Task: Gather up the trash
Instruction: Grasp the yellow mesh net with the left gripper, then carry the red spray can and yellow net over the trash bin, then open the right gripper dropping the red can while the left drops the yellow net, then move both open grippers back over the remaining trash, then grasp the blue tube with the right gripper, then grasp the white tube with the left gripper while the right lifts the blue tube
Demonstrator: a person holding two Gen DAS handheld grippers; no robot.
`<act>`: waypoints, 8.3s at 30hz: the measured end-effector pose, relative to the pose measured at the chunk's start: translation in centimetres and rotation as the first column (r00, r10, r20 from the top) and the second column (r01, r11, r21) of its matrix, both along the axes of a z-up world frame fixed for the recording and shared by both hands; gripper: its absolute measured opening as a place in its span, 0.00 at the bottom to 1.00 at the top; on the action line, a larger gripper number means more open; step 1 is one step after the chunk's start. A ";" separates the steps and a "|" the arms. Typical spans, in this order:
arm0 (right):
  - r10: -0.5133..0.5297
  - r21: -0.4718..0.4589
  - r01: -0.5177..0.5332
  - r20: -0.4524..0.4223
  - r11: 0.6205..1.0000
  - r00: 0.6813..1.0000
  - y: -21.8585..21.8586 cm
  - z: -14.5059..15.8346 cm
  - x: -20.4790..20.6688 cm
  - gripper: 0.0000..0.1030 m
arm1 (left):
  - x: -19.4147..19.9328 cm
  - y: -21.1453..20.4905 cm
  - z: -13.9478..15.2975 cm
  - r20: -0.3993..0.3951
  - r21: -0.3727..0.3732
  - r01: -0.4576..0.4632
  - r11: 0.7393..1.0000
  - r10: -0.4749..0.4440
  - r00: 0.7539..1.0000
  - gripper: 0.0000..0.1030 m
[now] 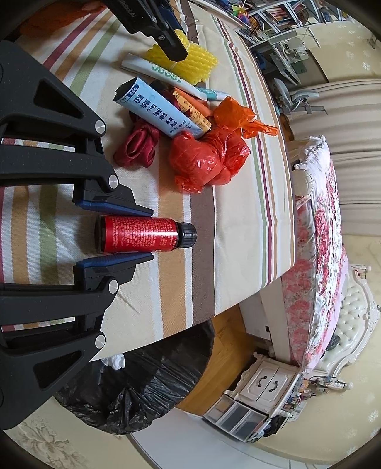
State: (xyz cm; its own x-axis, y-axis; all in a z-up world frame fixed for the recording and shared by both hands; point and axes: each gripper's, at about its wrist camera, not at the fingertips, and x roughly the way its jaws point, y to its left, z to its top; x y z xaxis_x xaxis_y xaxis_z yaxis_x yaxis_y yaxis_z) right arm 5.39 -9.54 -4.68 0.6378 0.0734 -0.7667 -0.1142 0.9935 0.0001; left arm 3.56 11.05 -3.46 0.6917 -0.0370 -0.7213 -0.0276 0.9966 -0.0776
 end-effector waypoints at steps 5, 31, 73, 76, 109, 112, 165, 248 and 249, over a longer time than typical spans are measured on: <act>0.000 -0.002 0.000 0.004 1.000 1.000 0.0 0.1 0.0 0.23 | -0.8 -0.3 0.1 0.017 0.019 0.015 1.000 -0.015 1.000 0.41; -0.129 0.030 0.126 0.127 0.992 0.984 -5.9 4.5 -3.1 0.23 | -3.7 -4.6 6.3 0.182 -0.057 0.088 0.995 -0.076 0.980 0.40; -0.498 0.044 0.497 0.127 0.867 0.858 -20.2 1.5 0.2 0.23 | 6.5 -26.5 0.9 0.080 0.069 0.402 0.913 -0.407 0.910 0.41; -0.501 0.038 0.500 0.122 0.865 0.857 -20.2 1.2 0.5 0.23 | 6.9 -26.9 0.7 0.067 0.071 0.405 0.912 -0.409 0.910 0.41; -0.525 0.040 0.527 0.178 0.849 0.832 -19.4 2.8 -0.8 0.55 | 5.8 -22.8 3.6 0.101 0.070 0.319 0.945 -0.325 0.940 0.75; -0.497 0.040 0.498 0.181 0.866 0.849 -18.2 3.1 -1.0 0.55 | 5.2 -20.9 4.2 0.111 0.066 0.287 0.956 -0.293 0.950 0.75; 0.115 -0.018 -0.114 0.059 0.993 0.992 7.2 2.6 -2.3 0.13 | -3.4 6.9 0.6 0.025 0.035 -0.233 0.972 0.232 0.972 0.75; -0.014 0.068 0.014 0.003 0.998 1.000 -0.5 0.0 -0.7 0.11 | -0.6 -2.2 -1.4 -0.062 -0.034 0.016 0.999 -0.018 0.998 0.17; -0.015 0.069 0.015 0.003 0.998 1.000 -0.6 0.0 -0.7 0.11 | -0.7 -2.1 -1.4 -0.062 -0.037 0.014 0.999 -0.016 0.998 0.17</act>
State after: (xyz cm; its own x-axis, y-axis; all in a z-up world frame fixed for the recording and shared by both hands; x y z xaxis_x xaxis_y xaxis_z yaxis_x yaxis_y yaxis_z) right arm 4.69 -10.11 -4.71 0.6419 0.1163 -0.7579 -0.0995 0.9927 0.0681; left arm 2.89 8.92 -4.84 0.6445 -0.0745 -0.7610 -0.0185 0.9934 -0.1129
